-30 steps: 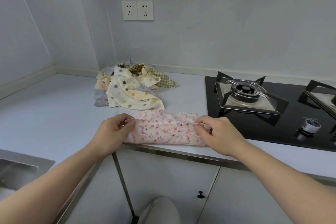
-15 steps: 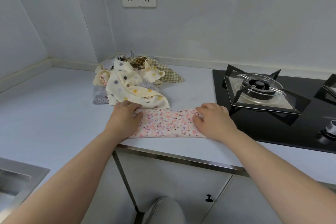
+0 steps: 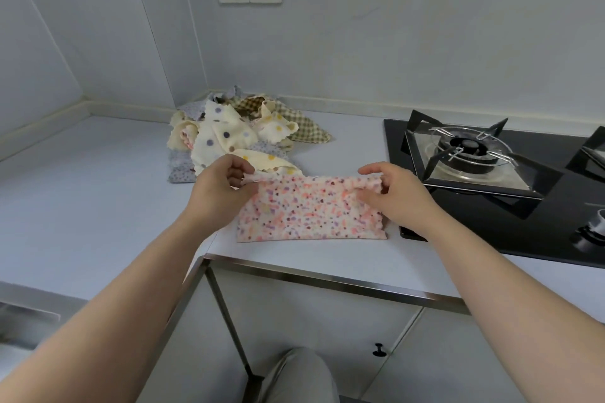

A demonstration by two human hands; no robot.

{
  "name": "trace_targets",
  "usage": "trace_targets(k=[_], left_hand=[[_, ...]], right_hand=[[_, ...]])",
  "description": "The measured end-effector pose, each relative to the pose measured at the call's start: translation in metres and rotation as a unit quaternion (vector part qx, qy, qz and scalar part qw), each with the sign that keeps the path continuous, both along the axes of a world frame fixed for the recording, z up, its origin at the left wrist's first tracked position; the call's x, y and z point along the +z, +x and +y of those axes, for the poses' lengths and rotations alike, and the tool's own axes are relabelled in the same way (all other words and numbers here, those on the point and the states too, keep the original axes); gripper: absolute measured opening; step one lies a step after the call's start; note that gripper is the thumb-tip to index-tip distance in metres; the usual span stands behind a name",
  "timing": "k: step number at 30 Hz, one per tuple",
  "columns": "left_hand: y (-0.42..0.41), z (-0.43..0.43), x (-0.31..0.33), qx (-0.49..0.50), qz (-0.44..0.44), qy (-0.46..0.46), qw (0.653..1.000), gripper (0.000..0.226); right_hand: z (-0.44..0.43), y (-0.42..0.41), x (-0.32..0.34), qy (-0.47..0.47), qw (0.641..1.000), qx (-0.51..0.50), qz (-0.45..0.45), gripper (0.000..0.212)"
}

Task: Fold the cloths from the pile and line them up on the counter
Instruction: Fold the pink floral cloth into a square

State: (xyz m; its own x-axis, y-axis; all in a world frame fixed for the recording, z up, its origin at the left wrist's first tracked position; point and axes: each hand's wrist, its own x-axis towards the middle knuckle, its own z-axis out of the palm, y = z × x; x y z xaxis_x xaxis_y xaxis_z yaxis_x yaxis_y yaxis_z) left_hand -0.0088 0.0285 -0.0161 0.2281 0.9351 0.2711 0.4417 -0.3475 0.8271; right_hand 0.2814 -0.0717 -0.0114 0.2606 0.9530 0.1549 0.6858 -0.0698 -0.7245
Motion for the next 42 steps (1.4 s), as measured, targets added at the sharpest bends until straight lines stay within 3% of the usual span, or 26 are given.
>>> trace_targets(k=[5,8,17,24,29,42], left_hand=[[-0.002,-0.005,0.015,0.010,-0.028,-0.014,0.999,0.026],[-0.004,-0.009,0.020,0.024,-0.035,-0.033,0.999,0.022],[-0.003,-0.030,0.051,-0.002,0.010,-0.003,1.000,0.003],[-0.009,-0.033,0.059,-0.043,-0.043,-0.071,0.996,0.011],[-0.010,-0.032,0.064,-0.077,-0.049,-0.096,0.991,0.012],[-0.007,-0.036,0.070,-0.091,0.005,-0.074,0.993,0.017]], right_hand=[[-0.007,0.005,0.019,-0.010,1.000,0.016,-0.024,0.017],[-0.012,0.009,0.028,-0.029,1.000,0.000,0.003,0.022],[-0.030,0.015,0.056,-0.022,1.000,0.011,0.020,0.013],[-0.039,0.017,0.073,-0.044,0.998,0.041,-0.026,0.017],[-0.044,0.017,0.082,-0.048,0.997,0.054,-0.007,0.012],[-0.048,0.016,0.086,-0.067,0.996,0.052,-0.012,0.021]])
